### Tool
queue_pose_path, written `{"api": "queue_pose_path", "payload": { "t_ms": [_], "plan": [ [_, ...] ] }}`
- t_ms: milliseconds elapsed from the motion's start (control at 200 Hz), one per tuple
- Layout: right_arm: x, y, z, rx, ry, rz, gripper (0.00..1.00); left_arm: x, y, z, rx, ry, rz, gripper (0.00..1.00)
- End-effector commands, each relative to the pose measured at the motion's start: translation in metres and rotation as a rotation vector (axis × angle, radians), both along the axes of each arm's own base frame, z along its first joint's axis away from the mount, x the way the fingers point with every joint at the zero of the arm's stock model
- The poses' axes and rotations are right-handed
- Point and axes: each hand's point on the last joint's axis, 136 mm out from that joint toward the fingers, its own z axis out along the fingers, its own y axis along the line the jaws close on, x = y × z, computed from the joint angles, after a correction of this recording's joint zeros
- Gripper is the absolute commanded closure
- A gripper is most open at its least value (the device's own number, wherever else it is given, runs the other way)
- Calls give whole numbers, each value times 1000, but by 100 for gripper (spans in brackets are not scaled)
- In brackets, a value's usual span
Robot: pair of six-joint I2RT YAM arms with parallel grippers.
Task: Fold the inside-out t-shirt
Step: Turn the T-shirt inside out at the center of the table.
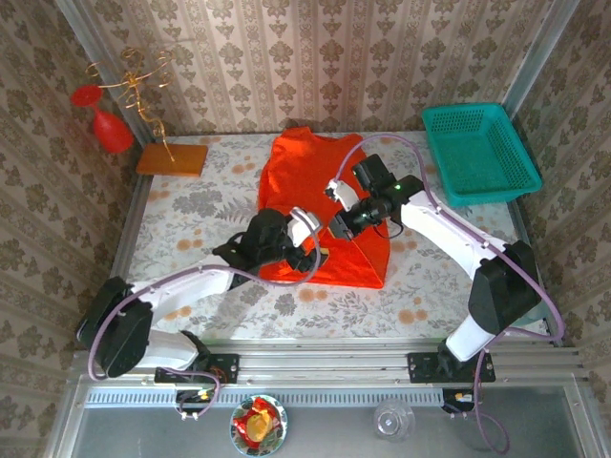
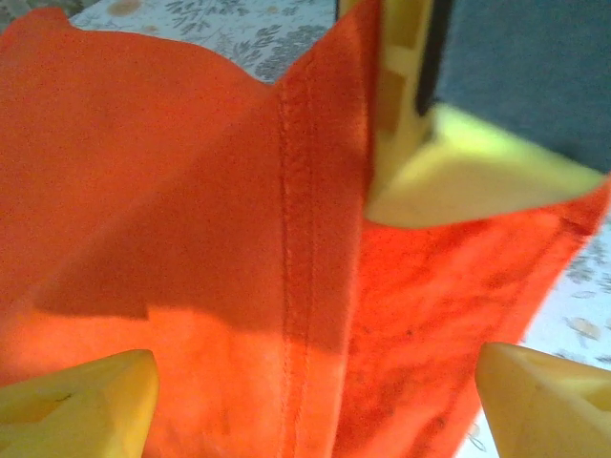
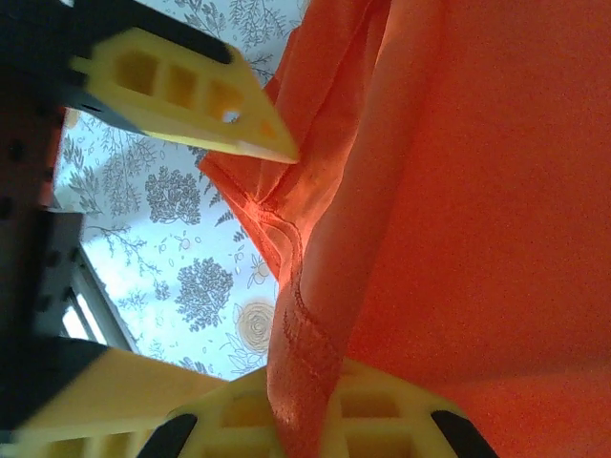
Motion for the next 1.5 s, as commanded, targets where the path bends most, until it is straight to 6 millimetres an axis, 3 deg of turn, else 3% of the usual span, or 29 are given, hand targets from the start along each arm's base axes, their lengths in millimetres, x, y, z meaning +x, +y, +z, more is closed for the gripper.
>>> {"api": "queue_pose_path", "payload": {
  "t_ms": [0,95,190,570,665,715,790,850,875,990,1110,1260,1495],
  "plan": [
    [-6,2,10,35,45,-8,100,26,-2,18,-22,-148,93,13],
    [-5,0,9,30,47,-12,100,35,2,11,6,-167,142,13],
    [-4,-4,7,15,47,-21,100,38,4,6,32,-174,148,22],
    [11,-26,5,-30,-11,-131,100,26,-16,16,36,-94,13,88],
    [21,-35,5,-42,-33,-250,91,30,-20,29,22,-62,-9,100],
    [19,-41,2,-42,-24,-315,81,33,-23,37,20,-36,-19,100],
    [15,-52,2,-58,-47,-419,77,35,-26,48,33,-14,-29,100],
    [9,-55,2,-49,-51,-485,67,36,-28,54,47,9,-36,100],
    [3,-56,12,-23,-70,-497,64,36,-27,56,48,21,-36,100],
    [-16,-61,19,-31,-127,-563,58,37,-31,69,31,85,-64,100],
    [-38,-50,18,2,-182,-581,65,39,-33,86,14,82,-62,100],
    [-59,-22,-10,48,-199,-567,77,38,-31,108,-18,77,-62,100],
    [-53,39,-53,48,-282,-534,87,28,-32,127,-53,88,-94,100]
  ]
}}
